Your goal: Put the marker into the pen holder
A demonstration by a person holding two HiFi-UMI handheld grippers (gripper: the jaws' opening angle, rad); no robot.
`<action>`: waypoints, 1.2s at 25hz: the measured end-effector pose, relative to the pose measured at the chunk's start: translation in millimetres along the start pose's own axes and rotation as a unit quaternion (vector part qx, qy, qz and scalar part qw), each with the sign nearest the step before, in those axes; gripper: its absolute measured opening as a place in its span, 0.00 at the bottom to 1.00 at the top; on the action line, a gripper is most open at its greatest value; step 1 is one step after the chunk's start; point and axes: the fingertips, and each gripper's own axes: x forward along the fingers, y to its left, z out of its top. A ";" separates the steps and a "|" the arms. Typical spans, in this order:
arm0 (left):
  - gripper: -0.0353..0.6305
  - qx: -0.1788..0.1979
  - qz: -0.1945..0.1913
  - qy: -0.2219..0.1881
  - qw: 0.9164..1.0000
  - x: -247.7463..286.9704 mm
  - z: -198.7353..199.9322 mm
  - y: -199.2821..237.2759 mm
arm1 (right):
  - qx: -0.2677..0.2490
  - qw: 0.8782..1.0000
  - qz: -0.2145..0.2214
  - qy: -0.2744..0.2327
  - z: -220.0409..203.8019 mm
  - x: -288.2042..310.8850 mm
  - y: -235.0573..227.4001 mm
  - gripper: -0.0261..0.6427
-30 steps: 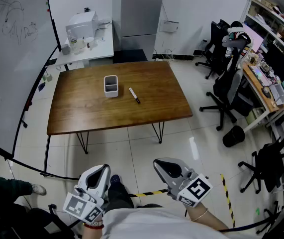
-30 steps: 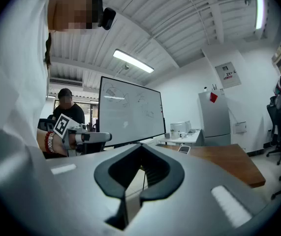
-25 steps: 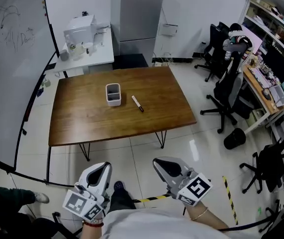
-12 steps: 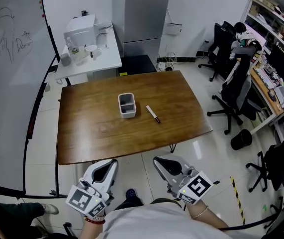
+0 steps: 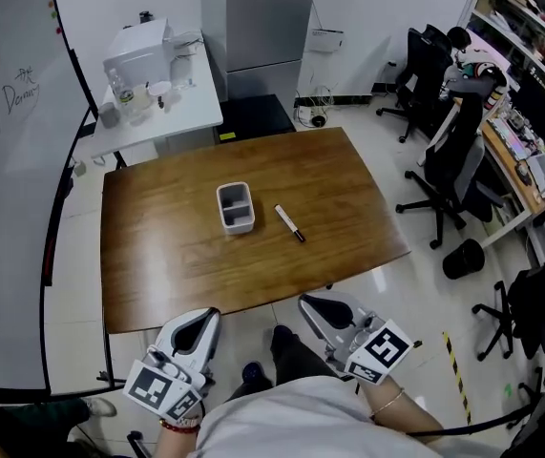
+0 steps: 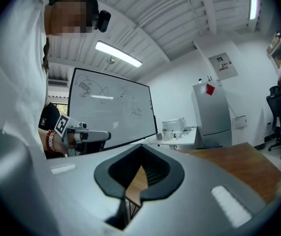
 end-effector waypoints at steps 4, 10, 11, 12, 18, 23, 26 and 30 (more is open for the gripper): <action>0.05 -0.011 0.024 0.002 1.000 26.0 0.2 16.1 | 0.012 1.000 0.008 0.006 1.4 9.4 -36.2 0.05; 0.05 0.007 0.049 -0.011 0.999 73.6 26.4 48.9 | 0.001 0.999 0.049 0.014 9.9 36.3 -76.8 0.05; 0.05 0.011 0.054 -0.010 0.998 81.4 28.0 53.7 | 0.002 0.999 0.052 0.015 11.3 40.3 -84.8 0.05; 0.05 0.014 0.059 -0.007 0.998 88.7 28.1 58.0 | 0.002 0.998 0.056 0.015 12.5 43.8 -91.8 0.05; 0.05 0.007 0.082 -0.010 0.997 124.0 20.4 74.0 | -0.003 0.997 0.076 0.013 15.0 54.7 -131.4 0.05; 0.05 -0.005 0.084 -0.006 0.996 138.0 11.8 80.1 | 0.004 0.997 0.067 0.031 -6.9 68.8 -161.7 0.05; 0.05 0.000 0.060 -0.019 0.998 139.5 14.7 85.6 | 0.022 0.995 0.065 0.075 -36.3 81.2 -170.3 0.09; 0.05 0.010 0.034 -0.012 0.999 141.8 11.7 97.6 | 0.029 0.988 0.028 0.148 -81.9 94.1 -186.8 0.15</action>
